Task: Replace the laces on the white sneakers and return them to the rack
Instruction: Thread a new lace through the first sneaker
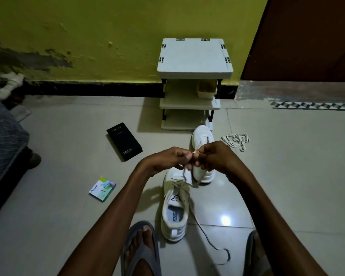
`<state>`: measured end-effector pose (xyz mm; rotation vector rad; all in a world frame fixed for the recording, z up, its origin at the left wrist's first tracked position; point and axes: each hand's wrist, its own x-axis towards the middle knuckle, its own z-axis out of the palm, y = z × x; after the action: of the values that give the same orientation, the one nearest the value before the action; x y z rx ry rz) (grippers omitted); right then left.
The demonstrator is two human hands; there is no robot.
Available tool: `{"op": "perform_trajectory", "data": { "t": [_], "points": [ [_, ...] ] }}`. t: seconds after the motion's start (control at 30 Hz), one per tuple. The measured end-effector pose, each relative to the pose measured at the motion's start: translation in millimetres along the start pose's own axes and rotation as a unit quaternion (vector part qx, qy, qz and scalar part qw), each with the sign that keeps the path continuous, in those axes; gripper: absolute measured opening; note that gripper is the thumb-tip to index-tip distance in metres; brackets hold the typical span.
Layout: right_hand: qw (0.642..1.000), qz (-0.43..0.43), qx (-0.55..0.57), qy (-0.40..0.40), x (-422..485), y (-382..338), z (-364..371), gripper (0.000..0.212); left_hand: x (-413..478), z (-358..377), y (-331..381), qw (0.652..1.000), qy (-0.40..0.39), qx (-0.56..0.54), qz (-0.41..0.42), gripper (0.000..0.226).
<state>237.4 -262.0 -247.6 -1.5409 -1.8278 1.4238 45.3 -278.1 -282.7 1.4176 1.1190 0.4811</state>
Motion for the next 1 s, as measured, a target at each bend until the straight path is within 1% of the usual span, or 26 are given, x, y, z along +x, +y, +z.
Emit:
{"op": "perform_trajectory", "data": {
  "t": [0.03,0.07,0.1,0.17,0.2,0.23,0.3,0.37,0.43,0.47,0.5,0.53,0.57,0.6,0.63,0.67,0.7,0.73,0.77,0.8,0.83,0.9,1.0],
  "points": [
    [1.0,0.004,0.016,0.01,1.1,0.6,-1.2,0.014,-0.3,-1.2,-0.7,1.0,0.024,0.0,0.005,0.024],
    [1.0,0.007,0.025,0.013,1.8,0.9,-2.1,0.014,-0.4,-2.6,-0.1,0.998,0.067,0.003,0.011,0.023],
    [1.0,0.01,0.026,0.008,1.8,0.9,-3.0,0.014,0.5,-4.6,-0.2,0.992,0.126,0.002,0.016,0.023],
    [1.0,0.021,-0.001,-0.019,1.2,3.4,-4.1,0.016,3.9,-8.7,-3.7,0.968,0.249,-0.02,0.011,0.027],
    [0.999,0.03,-0.023,-0.039,1.0,5.0,-4.2,0.016,5.8,-11.2,-6.6,0.955,0.293,-0.045,-0.001,0.028],
    [0.996,0.044,-0.037,-0.065,1.3,8.1,-3.0,0.014,6.8,-13.1,-9.5,0.944,0.32,-0.074,-0.015,0.028],
    [0.985,0.093,-0.045,-0.141,0.5,13.5,2.2,0.01,7.6,-15.2,-16.4,0.928,0.343,-0.138,-0.04,0.028],
    [0.959,0.149,-0.096,-0.222,0.6,21.2,10.6,0.018,7.0,-14.8,-19.3,0.914,0.351,-0.195,-0.058,0.029],
    [0.934,0.175,-0.154,-0.269,1.4,31.0,19.0,0.026,6.7,-14.0,-19.3,0.91,0.357,-0.198,-0.069,0.027],
    [0.932,0.174,-0.165,-0.272,2.3,36.4,23.3,0.026,7.6,-13.7,-20.2,0.914,0.358,-0.178,-0.076,0.024],
    [0.937,0.161,-0.169,-0.259,3.8,40.2,27.9,0.022,8.6,-13.1,-21.8,0.918,0.357,-0.15,-0.085,0.02],
    [0.95,0.144,-0.163,-0.222,4.2,42.0,32.8,0.016,8.7,-11.4,-23.6,0.923,0.352,-0.117,-0.099,0.015],
    [0.969,0.124,-0.139,-0.159,5.7,43.7,38.4,0.01,7.8,-9.7,-26.4,0.927,0.349,-0.059,-0.122,0.018],
    [0.986,0.112,-0.083,-0.086,6.3,44.2,43.5,0.008,7.3,-8.0,-29.4,0.925,0.351,0.011,-0.148,0.027],
    [0.993,0.113,-0.009,-0.019,7.0,45.0,48.9,0.006,7.0,-5.8,-31.4,0.922,0.345,0.056,-0.166,0.03],
    [0.99,0.121,0.063,0.03,8.2,44.9,54.1,0.004,5.9,-3.6,-30.2,0.926,0.326,0.063,-0.18,0.026],
    [0.981,0.134,0.125,0.066,10.5,46.9,57.7,0.004,3.9,0.3,-25.3,0.938,0.284,0.03,-0.197,0.021],
    [0.971,0.148,0.165,0.092,12.7,50.0,61.4,0.008,2.7,4.9,-21.6,0.949,0.225,-0.013,-0.22,0.019],
    [0.963,0.158,0.189,0.112,14.1,52.0,64.0,0.012,1.3,10.0,-17.4,0.954,0.172,-0.05,-0.242,0.02],
    [0.957,0.167,0.199,0.133,13.8,53.1,66.0,0.015,0.4,14.5,-14.8,0.955,0.14,-0.073,-0.253,0.018],
    [0.951,0.174,0.208,0.147,13.7,53.1,67.5,0.017,1.2,18.6,-15.4,0.955,0.135,-0.09,-0.249,0.015],
    [0.945,0.168,0.233,0.158,14.3,56.1,71.7,0.017,5.4,22.4,-23.7,0.954,0.175,-0.102,-0.222,0.013],
    [0.93,0.171,0.286,0.152,17.7,59.2,76.3,0.013,6.7,19.9,-30.1,0.946,0.22,-0.101,-0.213,0.011]
  ]
}}
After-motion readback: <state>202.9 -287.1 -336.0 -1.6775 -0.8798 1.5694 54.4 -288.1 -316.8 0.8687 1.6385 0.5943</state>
